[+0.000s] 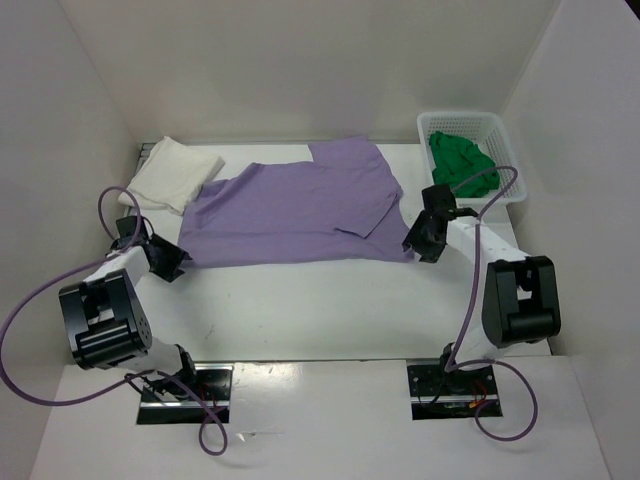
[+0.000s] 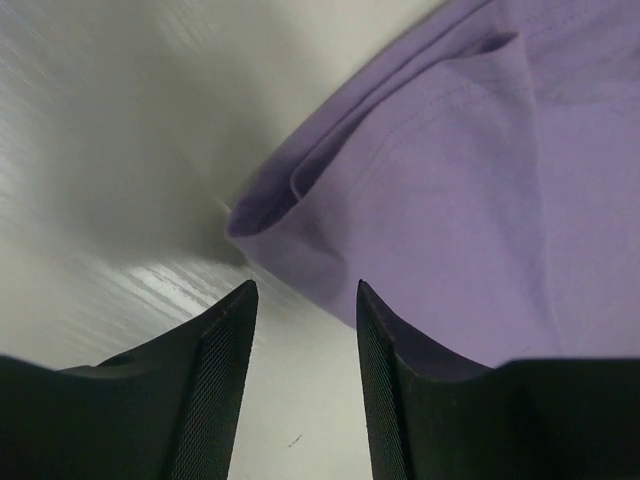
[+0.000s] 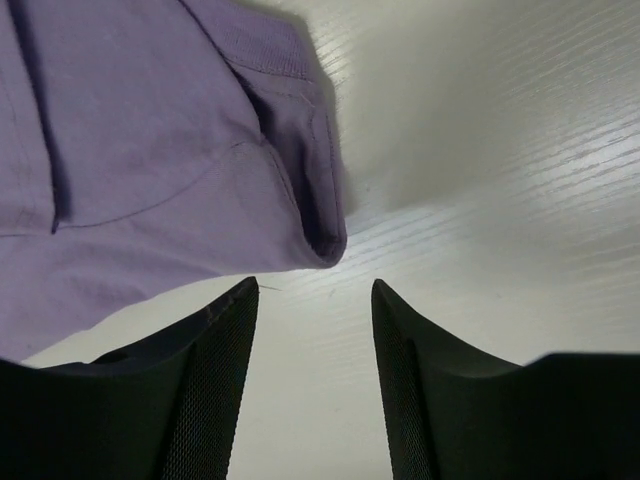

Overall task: Fold and stack the t-shirts
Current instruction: Fold the flattened tshirt in 1/3 of the way

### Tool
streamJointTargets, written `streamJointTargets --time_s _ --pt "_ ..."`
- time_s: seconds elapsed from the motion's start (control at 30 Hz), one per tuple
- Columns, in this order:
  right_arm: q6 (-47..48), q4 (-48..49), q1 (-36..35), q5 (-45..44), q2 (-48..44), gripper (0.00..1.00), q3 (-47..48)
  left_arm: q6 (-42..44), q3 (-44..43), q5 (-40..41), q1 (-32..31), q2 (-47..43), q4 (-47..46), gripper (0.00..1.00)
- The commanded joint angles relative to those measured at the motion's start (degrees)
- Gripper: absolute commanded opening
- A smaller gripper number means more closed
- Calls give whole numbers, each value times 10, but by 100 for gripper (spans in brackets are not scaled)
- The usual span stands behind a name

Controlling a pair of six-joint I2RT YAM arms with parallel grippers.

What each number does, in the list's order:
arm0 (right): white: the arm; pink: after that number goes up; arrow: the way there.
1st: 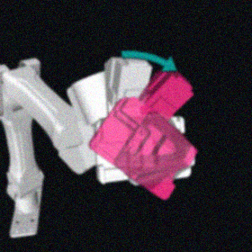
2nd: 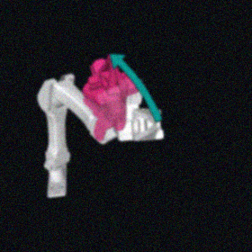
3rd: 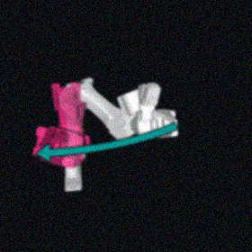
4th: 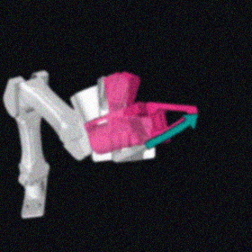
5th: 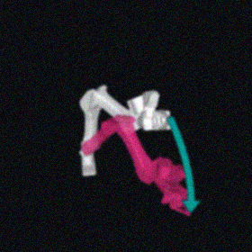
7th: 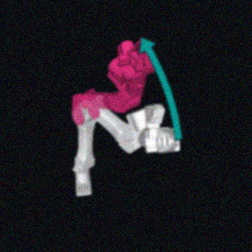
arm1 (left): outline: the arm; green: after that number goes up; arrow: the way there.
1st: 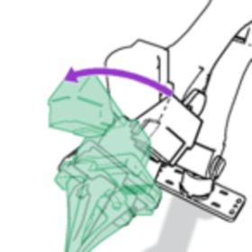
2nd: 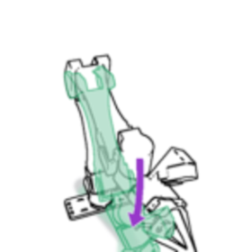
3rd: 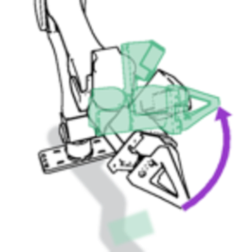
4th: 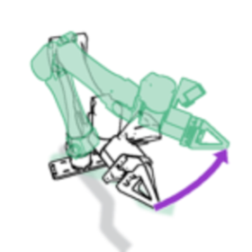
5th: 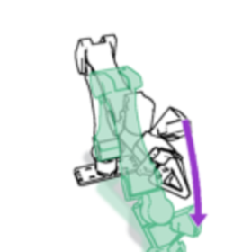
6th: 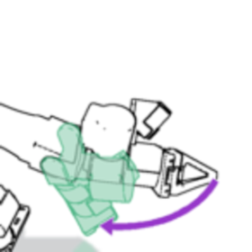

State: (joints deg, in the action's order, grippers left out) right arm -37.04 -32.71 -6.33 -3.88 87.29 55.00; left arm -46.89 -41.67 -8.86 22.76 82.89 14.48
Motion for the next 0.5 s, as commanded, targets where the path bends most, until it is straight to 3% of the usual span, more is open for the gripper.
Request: streamJointTargets --time_s 0.0,0.17,0.47 --pt "-6 42 4 -1 6 55 -4 -18 4 -12 7 25 -39 52" --pt "-12 62 18 -6 73 52 4 -18 4 -1 7 53 -46 38" --pt "-51 92 30 -24 121 7 24 -13 -13 15 7 85 -45 19"
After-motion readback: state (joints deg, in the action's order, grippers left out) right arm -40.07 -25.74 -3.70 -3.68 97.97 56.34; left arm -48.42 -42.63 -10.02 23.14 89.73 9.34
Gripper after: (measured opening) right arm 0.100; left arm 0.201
